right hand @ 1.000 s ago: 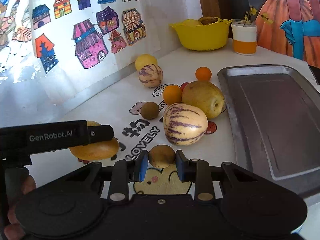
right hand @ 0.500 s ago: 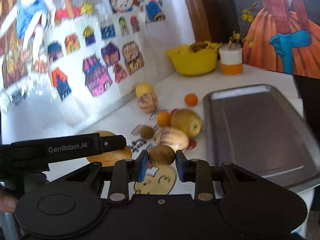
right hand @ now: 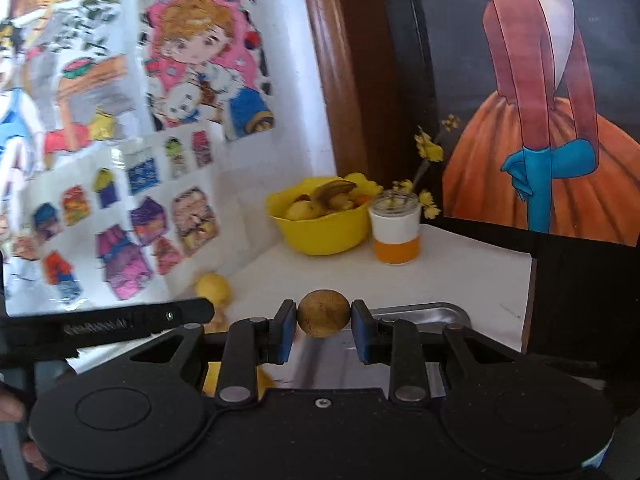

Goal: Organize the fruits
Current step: 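Carry the mango into the metal tray and open the left tool while the right tool releases its fruit there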

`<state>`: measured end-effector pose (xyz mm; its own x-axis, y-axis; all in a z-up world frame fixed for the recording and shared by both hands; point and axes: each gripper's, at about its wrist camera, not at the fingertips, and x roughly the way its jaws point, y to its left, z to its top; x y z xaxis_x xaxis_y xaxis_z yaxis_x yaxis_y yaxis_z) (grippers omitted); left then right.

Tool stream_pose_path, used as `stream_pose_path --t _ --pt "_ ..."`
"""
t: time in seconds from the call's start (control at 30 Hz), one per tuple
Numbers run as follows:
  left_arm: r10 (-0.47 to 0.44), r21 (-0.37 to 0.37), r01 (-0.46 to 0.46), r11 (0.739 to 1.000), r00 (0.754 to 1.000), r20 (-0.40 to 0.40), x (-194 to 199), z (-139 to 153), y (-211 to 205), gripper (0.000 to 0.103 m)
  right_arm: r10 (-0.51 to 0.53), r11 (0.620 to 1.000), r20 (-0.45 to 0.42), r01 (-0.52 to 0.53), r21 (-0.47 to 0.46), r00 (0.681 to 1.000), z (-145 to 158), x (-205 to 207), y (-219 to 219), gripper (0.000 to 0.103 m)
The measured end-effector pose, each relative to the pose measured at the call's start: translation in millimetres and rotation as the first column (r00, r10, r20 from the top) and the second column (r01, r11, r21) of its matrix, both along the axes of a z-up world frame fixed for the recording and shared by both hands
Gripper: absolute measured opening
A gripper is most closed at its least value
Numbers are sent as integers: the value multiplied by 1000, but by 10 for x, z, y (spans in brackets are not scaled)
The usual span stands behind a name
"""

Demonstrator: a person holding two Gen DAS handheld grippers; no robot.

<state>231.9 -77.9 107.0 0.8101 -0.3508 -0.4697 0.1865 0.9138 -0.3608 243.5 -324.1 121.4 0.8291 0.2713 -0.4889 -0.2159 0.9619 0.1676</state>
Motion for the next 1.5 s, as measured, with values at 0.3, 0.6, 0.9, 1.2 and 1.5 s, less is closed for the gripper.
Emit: stream_pose_path --t 0.3,0.6,0.9,1.2,1.5 --pt "7 21 -4 1000 989 -146 708 -612 -526 38 -103 992 -87 108 60 991 -986 536 -237 32" --pt "43 57 -33 998 983 -179 782 -900 -645 68 -130 986 -102 140 92 986 -1174 667 -380 49" --pt "67 17 -65 998 988 -141 678 -704 -488 96 -146 988 -9 146 44 989 -964 398 -305 79" --pt "129 -14 -131 991 988 -84 419 -446 -190 102 -140 990 113 141 0 984 -692 -55 -134 100" --pt "197 17 -196 980 980 -28 -5 -352 141 102 -116 989 212 132 -60 970 -480 -616 166 102"
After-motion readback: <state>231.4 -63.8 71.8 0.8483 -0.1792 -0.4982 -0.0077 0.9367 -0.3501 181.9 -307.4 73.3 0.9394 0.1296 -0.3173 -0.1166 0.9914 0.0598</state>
